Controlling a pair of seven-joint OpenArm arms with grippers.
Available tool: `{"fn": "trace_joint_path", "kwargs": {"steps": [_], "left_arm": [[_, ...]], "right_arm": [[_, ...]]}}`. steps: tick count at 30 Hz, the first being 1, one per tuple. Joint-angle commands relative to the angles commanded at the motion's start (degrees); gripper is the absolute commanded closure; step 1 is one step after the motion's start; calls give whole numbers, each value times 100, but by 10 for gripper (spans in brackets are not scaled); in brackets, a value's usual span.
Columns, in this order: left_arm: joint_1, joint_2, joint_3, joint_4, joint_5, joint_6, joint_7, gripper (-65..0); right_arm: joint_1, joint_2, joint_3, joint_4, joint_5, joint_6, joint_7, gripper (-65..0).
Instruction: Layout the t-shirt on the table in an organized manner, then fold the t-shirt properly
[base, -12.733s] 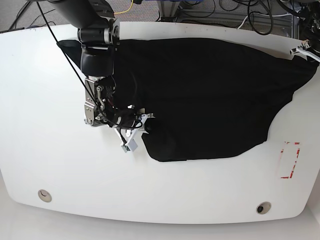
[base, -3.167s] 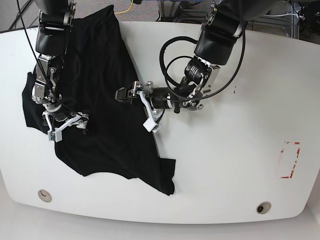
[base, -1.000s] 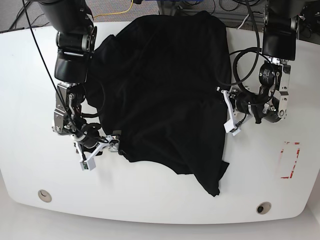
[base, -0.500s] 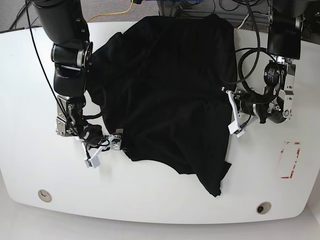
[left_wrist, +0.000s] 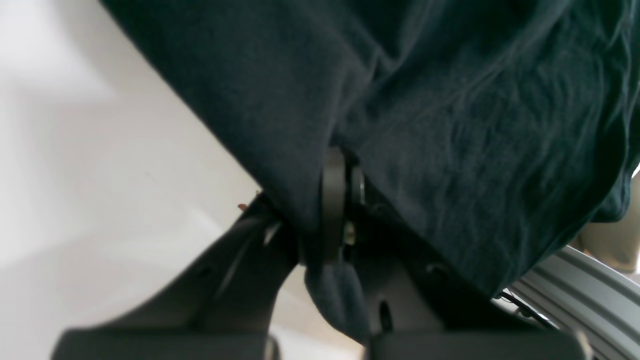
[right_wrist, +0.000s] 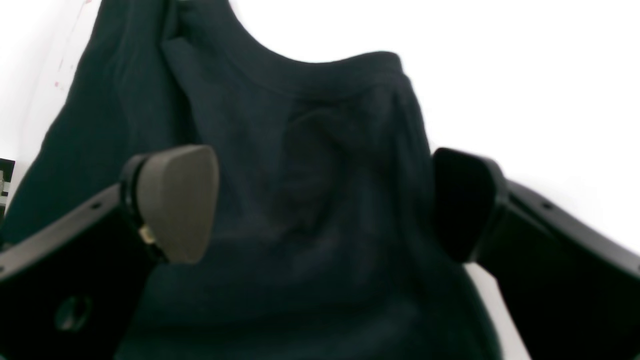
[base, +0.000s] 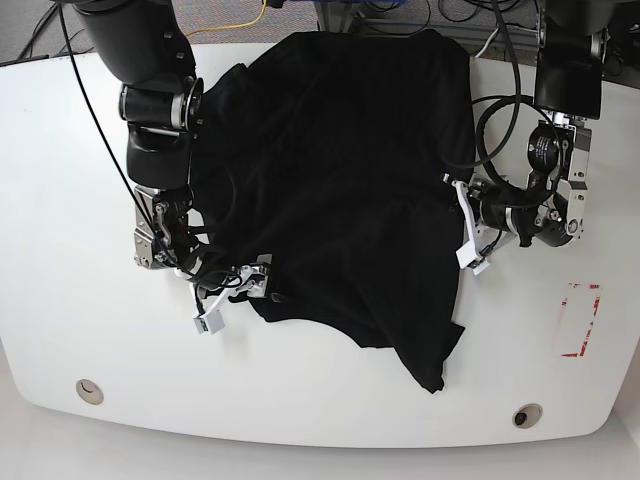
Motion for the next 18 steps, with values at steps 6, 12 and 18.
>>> {"fn": "trace_joint_path", "kwargs": {"steps": [6, 12, 18], "left_arm": [[0, 0, 0, 0, 0, 0, 0, 0], [-18, 0, 0, -18, 0, 0, 0, 0], [-88, 0, 9, -44, 44, 35, -26, 0]], "right_arm": [[18, -53, 0, 9, 0, 0, 0, -385], [18, -35, 0, 35, 0, 0, 0, -30], [9, 185, 18, 44, 9, 0, 0, -2]]}}
